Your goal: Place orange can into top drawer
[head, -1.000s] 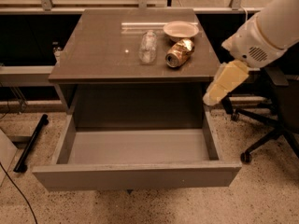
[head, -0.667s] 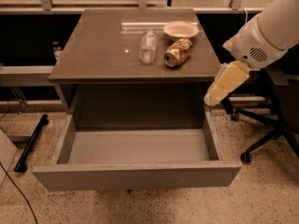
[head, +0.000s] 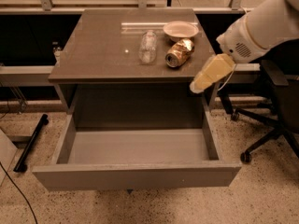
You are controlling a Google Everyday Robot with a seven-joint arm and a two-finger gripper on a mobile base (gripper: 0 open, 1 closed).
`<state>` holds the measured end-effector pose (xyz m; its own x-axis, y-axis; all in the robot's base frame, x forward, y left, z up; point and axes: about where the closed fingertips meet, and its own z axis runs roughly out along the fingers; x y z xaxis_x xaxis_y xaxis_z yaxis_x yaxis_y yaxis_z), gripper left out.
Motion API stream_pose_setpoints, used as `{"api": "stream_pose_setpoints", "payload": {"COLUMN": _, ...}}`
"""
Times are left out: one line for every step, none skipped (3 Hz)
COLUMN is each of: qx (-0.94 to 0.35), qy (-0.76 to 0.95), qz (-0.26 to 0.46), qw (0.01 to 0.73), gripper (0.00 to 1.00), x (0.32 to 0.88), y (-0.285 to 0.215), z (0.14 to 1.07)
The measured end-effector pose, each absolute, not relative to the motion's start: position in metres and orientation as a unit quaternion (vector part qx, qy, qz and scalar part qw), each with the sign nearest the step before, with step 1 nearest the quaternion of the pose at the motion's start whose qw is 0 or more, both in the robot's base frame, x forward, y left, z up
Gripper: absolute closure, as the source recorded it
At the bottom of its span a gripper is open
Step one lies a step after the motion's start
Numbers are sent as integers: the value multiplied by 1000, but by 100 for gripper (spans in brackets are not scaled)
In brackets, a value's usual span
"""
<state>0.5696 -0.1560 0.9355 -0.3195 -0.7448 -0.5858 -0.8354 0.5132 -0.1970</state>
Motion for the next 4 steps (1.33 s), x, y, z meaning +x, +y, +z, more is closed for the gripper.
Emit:
{"api": "stream_pose_setpoints", "payload": {"qx": -465, "qy": 806, "qz": 86, "qw": 356, "gripper": 0, "x": 603, "y": -141, "z": 934}}
{"api": "stream_pose_setpoints", "payload": {"qx": -453, "qy": 802, "qz": 102, "qw": 377, "gripper": 0, "x": 637, "y": -126, "z": 930}}
{"api": "stream_pose_setpoints", "payload": {"qx": -442, "qy": 802, "qz": 117, "qw": 385, "gripper": 0, "x": 669, "y": -118, "z": 921}}
{"api": "stream_pose_setpoints", "payload": {"qx": -431, "qy": 804, "qz": 123, "qw": 391, "gripper": 0, "x": 699, "y": -118, "z": 913}}
